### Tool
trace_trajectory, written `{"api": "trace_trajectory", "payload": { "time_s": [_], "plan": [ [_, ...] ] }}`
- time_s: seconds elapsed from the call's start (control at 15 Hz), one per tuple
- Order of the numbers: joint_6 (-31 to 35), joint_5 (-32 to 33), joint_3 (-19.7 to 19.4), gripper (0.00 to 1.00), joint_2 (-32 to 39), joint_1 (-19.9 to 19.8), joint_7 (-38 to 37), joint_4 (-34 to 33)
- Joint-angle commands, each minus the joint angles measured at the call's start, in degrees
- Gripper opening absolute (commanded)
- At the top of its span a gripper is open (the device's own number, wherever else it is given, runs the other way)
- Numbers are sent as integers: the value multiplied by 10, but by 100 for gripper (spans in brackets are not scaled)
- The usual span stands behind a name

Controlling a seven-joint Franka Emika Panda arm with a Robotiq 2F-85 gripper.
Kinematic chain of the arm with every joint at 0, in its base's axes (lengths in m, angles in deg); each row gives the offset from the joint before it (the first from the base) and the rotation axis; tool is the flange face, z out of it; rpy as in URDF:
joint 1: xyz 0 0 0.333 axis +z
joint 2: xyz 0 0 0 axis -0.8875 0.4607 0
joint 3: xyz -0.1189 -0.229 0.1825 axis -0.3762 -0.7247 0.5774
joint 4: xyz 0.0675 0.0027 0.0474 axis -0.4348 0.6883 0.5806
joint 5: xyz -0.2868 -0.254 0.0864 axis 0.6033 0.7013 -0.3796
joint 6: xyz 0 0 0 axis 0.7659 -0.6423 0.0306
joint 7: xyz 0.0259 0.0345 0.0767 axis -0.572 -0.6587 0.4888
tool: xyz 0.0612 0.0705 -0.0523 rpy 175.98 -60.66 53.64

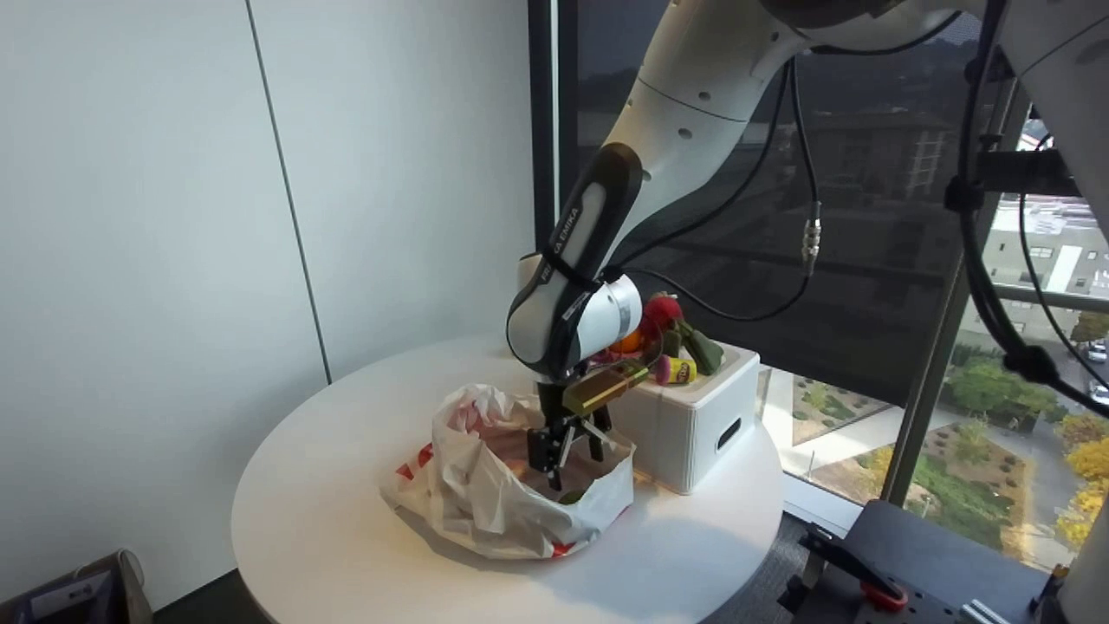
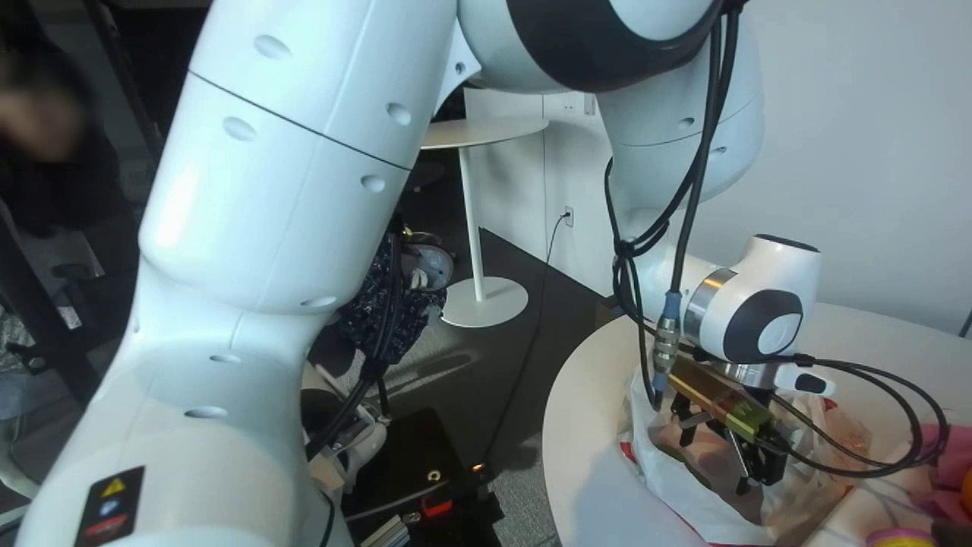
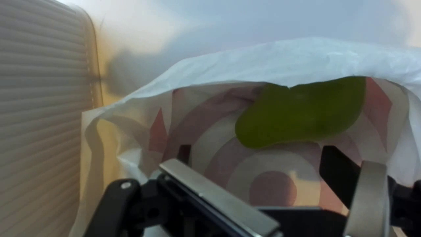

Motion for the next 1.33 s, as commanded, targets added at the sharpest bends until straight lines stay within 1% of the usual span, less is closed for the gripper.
{"api": "trace_trajectory", "payload": {
  "time_s": [0.0,0.27,0.47,0.67,0.73,0.93,1.13,1.2,1.27],
  "plan": [
    [-12,-27,-2,100,10,0,-17,-14],
    [-33,-62,6,100,7,-4,-23,-11],
    [-68,-94,18,100,7,-8,-18,-7],
    [-88,-102,21,100,13,-4,-15,-3],
    [-88,-101,23,100,15,-3,-11,-2],
    [-55,-82,20,100,20,4,2,4],
    [-45,-75,21,100,21,5,17,6],
    [-45,-74,22,75,21,5,20,6],
    [-48,-77,23,74,21,4,23,5]
  ]
}}
